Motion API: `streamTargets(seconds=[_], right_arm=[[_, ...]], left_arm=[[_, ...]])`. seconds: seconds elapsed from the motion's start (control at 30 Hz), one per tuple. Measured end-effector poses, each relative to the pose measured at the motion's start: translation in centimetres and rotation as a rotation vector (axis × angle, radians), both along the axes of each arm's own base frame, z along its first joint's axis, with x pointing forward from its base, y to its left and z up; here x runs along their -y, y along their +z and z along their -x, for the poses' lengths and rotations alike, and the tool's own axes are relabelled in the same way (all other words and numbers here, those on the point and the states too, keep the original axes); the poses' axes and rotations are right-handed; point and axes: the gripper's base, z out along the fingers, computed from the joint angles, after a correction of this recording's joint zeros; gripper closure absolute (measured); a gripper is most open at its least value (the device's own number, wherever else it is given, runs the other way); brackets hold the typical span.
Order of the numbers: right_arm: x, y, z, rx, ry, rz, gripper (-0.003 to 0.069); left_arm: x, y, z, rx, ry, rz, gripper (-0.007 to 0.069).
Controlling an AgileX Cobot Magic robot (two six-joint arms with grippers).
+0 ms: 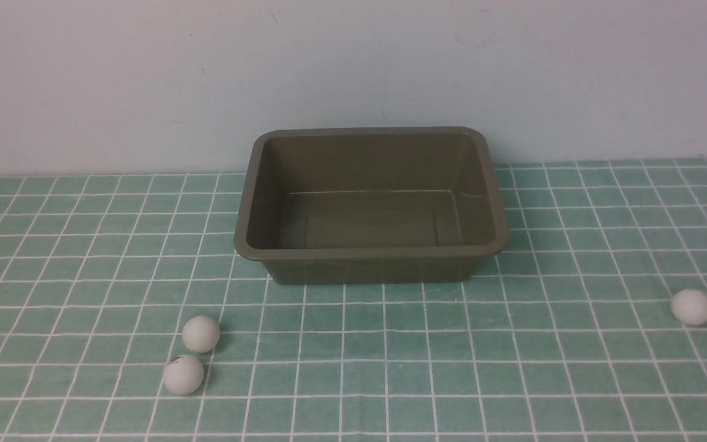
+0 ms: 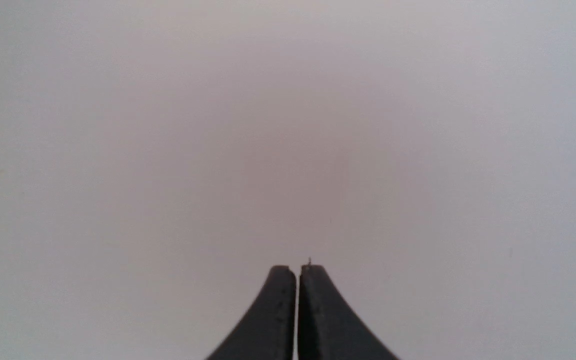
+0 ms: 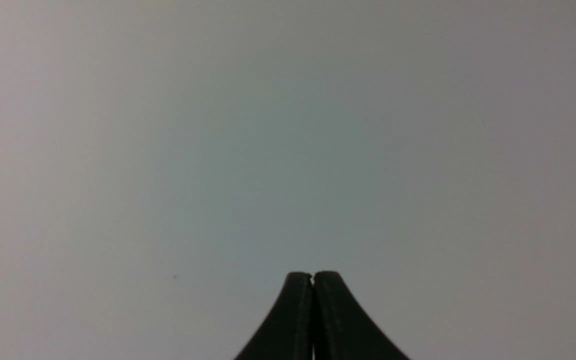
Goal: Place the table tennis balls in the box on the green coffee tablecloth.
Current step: 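Reach for and grasp a ping pong ball on the table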
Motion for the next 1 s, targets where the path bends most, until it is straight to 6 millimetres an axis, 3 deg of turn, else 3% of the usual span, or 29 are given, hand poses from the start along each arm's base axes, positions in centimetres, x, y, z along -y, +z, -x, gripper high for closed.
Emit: streamTargets(seconds=[0.1, 0.2, 0.3, 0.37, 0.4, 0.47, 0.5, 0.57, 0.67, 0.83, 1.0], right_arm=[[0.1, 2.5, -2.5, -0.249, -0.019, 0.076, 0.0669], [0.1, 3.5, -4.8, -0.385, -0.004, 0.101, 0.0669], [0.0, 3.2, -8.0, -0.574, 0.038, 0.119, 0.0669], [0.0, 2.3, -11.0, -0.726, 0.074, 0.141, 0.0669], [0.0, 2.0, -11.5, -0.757, 0.081, 0.143, 0.0669], [0.0, 0.3, -14.7, -0.907, 0.108, 0.139, 0.0669], [0.0, 0.2, -14.9, -0.92, 0.11, 0.138, 0.0669], [0.4, -2.5, -19.1, -1.118, 0.117, 0.127, 0.0669], [0.7, -3.8, -21.0, -1.198, 0.106, 0.123, 0.0669], [1.2, -7.0, -26.0, -1.364, 0.086, 0.103, 0.0667], [1.4, -9.4, -29.1, -1.462, 0.094, 0.105, 0.0634]], left_arm=[[0.4, 1.8, 0.1, -0.222, 0.03, -0.216, 0.0629], [0.2, 2.9, -0.5, -0.44, 0.041, -0.272, 0.0629], [0.0, 3.2, -1.6, -0.65, 0.033, -0.295, 0.0629], [0.0, 3.2, -2.7, -0.789, 0.022, -0.323, 0.0629], [0.0, 3.2, -2.8, -0.805, 0.02, -0.326, 0.0629], [0.1, 2.9, -4.7, -1.007, -0.026, -0.36, 0.0629], [0.2, 2.7, -5.0, -1.033, -0.036, -0.359, 0.0629], [0.7, 2.1, -7.0, -1.203, -0.126, -0.379, 0.0629], [1.2, 1.7, -8.6, -1.281, -0.194, -0.391, 0.0629], [1.9, 1.1, -12.3, -1.378, -0.306, -0.426, 0.0627], [2.1, 0.0, -13.8, -1.438, -0.35, -0.441, 0.0601]])
